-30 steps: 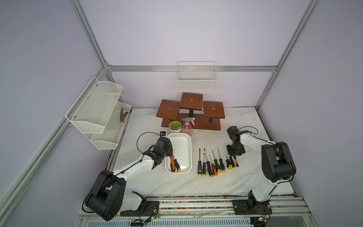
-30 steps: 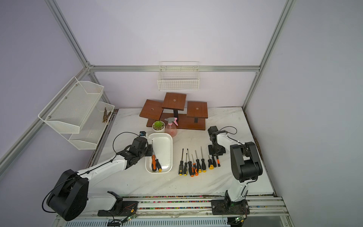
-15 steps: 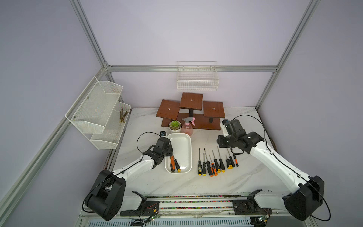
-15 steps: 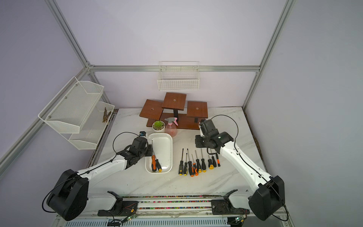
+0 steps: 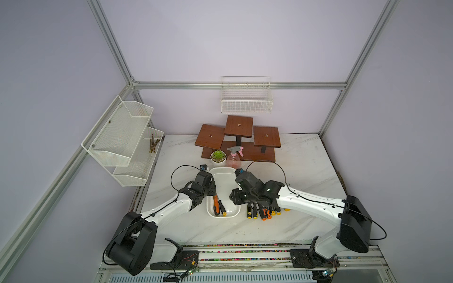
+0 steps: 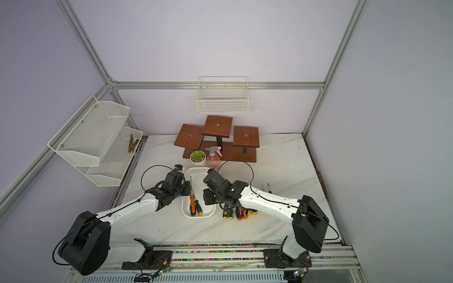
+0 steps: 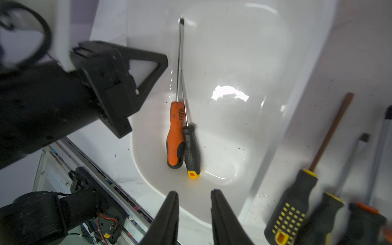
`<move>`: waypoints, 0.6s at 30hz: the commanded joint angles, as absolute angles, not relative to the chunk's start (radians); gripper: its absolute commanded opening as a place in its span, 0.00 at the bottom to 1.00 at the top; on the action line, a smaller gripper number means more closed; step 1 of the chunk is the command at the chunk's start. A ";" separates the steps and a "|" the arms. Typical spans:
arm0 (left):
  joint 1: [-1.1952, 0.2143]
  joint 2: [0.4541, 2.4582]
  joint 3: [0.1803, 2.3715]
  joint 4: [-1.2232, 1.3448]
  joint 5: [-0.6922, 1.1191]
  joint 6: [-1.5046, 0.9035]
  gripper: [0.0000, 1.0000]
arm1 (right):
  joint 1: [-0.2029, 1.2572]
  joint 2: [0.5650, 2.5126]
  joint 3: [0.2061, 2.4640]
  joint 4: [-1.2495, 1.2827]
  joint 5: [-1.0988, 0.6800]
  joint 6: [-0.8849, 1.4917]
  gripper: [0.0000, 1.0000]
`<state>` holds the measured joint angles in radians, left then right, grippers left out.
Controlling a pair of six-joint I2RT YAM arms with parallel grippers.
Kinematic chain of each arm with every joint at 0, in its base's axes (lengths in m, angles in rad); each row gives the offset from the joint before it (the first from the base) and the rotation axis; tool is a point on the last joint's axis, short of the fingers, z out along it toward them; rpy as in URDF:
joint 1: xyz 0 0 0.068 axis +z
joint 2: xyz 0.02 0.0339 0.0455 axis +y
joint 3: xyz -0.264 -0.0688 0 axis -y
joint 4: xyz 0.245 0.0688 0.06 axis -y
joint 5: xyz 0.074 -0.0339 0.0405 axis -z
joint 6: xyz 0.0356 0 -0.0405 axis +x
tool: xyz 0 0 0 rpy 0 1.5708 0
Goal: Take out the screwdriver from the storage box
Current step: Place the screwdriver at the center of the board, then pick up the screwdriver from the storage box.
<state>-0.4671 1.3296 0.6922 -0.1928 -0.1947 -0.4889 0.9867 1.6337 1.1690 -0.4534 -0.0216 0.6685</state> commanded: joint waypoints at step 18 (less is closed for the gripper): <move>-0.466 1.327 0.741 -0.158 -0.175 -0.514 0.00 | 1.032 1.963 1.361 -0.444 0.024 0.591 0.37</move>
